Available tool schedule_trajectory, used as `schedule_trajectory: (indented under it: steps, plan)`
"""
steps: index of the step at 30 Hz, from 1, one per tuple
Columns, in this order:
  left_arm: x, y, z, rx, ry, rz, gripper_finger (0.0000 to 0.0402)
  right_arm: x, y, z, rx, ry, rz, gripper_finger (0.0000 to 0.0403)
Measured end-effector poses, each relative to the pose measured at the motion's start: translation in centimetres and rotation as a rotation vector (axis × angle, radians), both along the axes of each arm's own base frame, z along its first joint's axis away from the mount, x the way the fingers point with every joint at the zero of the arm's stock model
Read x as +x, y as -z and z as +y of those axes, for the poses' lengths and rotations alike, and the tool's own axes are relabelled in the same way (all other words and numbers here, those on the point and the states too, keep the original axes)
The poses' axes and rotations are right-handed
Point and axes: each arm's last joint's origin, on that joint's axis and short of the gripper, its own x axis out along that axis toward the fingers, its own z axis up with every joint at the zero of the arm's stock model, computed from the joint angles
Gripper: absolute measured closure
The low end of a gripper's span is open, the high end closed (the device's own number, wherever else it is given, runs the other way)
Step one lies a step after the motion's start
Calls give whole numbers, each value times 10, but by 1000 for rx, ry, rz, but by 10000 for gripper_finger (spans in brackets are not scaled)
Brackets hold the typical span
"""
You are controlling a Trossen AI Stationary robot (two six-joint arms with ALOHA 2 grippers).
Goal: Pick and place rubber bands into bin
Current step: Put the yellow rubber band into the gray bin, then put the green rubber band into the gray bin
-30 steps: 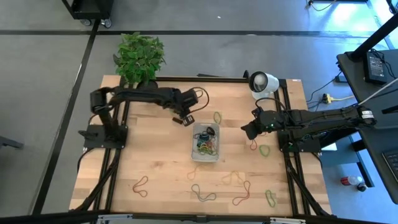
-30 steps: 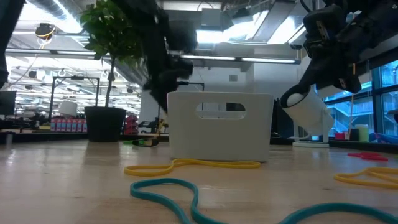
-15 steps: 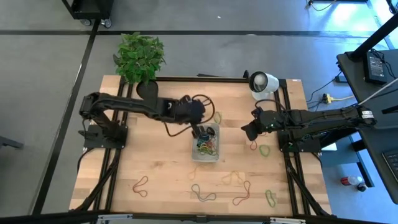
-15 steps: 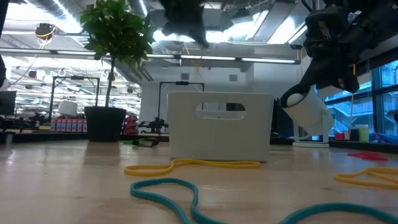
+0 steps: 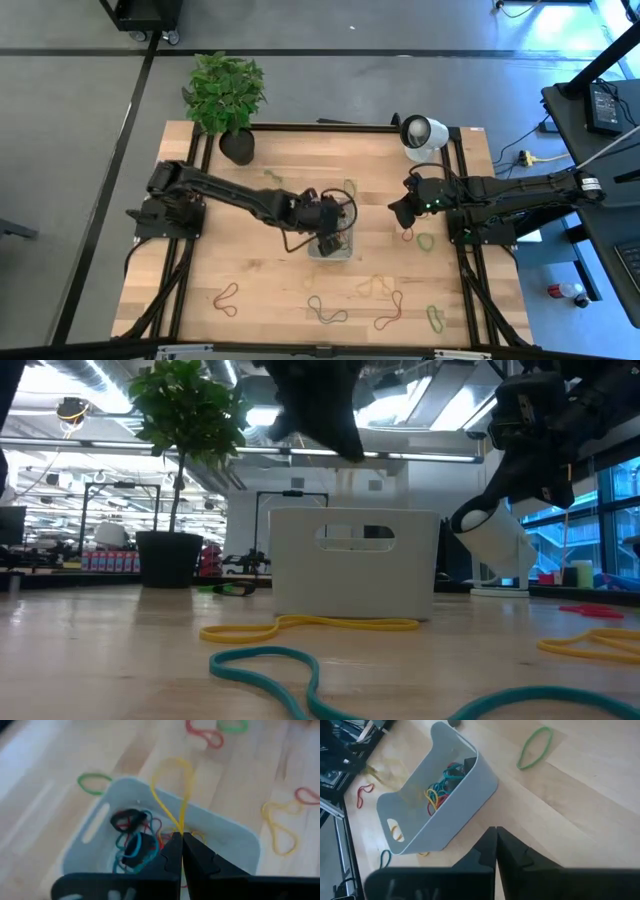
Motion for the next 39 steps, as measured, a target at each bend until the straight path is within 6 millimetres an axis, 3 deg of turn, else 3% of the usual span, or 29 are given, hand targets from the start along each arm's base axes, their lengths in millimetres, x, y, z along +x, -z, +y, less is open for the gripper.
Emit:
schedule_trajectory:
  steps: [12, 19, 23, 29, 34, 39]
  plan:
    - [25, 74, 1, -83, 25, 199, 395, 0, 0, 0, 2, -9, 3, 393]
    - [27, 84, 6, -144, 47, 232, 332, -1, 1, 0, 3, -11, 18, 387]
    - [25, 76, 11, -142, 47, 221, 289, -1, 1, 0, 3, -11, 21, 387]
    - [13, 46, 21, -139, 59, 202, 254, -1, 1, 0, 3, -10, 14, 386]
    - [-12, 6, 31, -127, -3, 186, 259, -1, 1, 0, 9, -5, 12, 386]
    - [-43, -21, 27, -69, 72, 205, 300, -1, 1, 0, 28, 12, 15, 397]
